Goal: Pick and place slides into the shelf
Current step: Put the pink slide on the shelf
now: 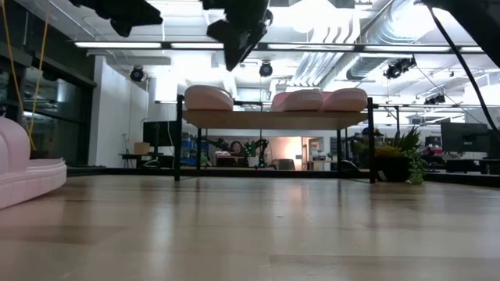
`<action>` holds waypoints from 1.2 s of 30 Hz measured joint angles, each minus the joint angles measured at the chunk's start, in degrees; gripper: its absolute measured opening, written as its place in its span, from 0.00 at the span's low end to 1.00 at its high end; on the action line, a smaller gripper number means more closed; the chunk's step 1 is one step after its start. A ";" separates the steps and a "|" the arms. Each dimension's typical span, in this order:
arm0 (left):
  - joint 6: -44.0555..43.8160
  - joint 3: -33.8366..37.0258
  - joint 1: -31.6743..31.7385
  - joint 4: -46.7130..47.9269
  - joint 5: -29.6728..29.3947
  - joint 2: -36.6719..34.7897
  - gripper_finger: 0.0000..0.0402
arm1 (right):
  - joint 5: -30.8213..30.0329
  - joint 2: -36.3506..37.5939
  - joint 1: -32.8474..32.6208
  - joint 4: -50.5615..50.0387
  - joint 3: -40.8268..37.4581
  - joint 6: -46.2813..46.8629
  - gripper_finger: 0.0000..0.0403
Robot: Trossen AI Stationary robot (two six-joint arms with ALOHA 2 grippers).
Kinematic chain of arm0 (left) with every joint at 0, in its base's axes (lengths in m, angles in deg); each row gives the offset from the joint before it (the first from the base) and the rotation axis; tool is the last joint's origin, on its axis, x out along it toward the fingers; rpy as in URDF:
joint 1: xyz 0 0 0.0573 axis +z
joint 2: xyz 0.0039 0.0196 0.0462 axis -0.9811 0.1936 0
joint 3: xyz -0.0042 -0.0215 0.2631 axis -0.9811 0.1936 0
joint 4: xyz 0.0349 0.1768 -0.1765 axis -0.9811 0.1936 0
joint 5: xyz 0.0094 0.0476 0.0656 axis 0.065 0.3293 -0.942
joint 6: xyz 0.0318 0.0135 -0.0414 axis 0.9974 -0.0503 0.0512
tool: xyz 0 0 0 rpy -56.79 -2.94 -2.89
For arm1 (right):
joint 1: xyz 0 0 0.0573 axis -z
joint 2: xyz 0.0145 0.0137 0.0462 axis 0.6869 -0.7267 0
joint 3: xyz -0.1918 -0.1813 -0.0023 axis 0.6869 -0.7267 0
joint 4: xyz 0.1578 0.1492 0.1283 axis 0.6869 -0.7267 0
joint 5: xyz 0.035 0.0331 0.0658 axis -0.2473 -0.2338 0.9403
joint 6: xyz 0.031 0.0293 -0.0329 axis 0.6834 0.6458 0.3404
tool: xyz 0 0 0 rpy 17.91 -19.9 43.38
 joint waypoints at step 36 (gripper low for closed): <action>-0.29 0.02 -0.02 1.22 0.02 -0.25 0.25 | 13.67 2.11 2.32 7.60 -0.02 -11.32 0.60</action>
